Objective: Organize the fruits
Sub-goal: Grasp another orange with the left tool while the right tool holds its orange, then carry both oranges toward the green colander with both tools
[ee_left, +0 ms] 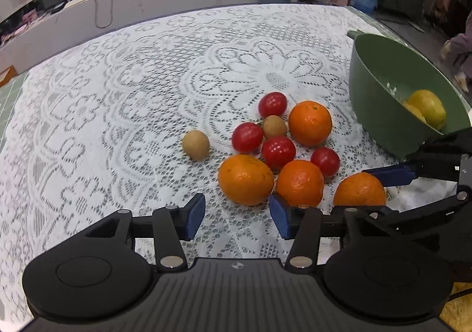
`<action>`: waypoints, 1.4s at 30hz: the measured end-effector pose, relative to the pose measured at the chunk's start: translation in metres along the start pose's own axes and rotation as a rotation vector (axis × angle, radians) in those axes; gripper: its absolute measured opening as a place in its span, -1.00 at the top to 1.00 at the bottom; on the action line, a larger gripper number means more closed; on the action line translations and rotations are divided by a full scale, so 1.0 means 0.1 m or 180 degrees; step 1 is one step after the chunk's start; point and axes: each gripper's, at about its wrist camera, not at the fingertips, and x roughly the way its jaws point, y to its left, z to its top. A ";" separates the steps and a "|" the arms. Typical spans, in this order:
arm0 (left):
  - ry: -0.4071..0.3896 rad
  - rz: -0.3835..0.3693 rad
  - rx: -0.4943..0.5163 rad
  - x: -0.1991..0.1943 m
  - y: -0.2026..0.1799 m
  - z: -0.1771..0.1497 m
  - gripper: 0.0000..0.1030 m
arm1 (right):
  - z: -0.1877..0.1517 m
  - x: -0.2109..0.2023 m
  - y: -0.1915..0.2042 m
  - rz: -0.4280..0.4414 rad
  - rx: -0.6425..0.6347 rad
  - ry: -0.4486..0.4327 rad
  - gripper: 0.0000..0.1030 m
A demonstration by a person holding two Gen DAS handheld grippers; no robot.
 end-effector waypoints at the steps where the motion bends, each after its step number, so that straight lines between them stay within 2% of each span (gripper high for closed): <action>1: 0.0003 0.0013 0.0034 0.02 -0.01 0.01 -0.15 | 0.00 0.00 0.00 -0.0001 -0.0003 -0.0002 0.20; 7: 0.0008 0.0057 0.0197 0.08 -0.08 0.08 -0.15 | 0.00 0.00 0.00 -0.0004 -0.0004 -0.0006 0.20; 11: 0.0043 -0.0001 0.0217 0.11 -0.11 0.09 0.03 | 0.00 0.00 0.00 -0.0002 -0.0003 -0.0005 0.20; 15: 0.0033 0.0055 0.0280 0.11 -0.15 0.07 0.05 | 0.00 0.00 0.00 -0.0002 -0.0003 -0.0005 0.20; 29: 0.0083 0.0187 -0.0045 -0.05 -0.10 0.00 0.07 | 0.00 -0.04 0.00 0.0015 0.0000 -0.0055 0.20; 35: 0.0079 0.0118 -0.0291 -0.21 -0.01 -0.06 0.07 | -0.02 -0.09 0.00 0.0038 -0.0005 -0.0126 0.20; 42: 0.0065 0.0126 -0.0394 -0.39 -0.01 -0.12 0.07 | -0.04 -0.20 0.03 0.0102 -0.0086 -0.0234 0.20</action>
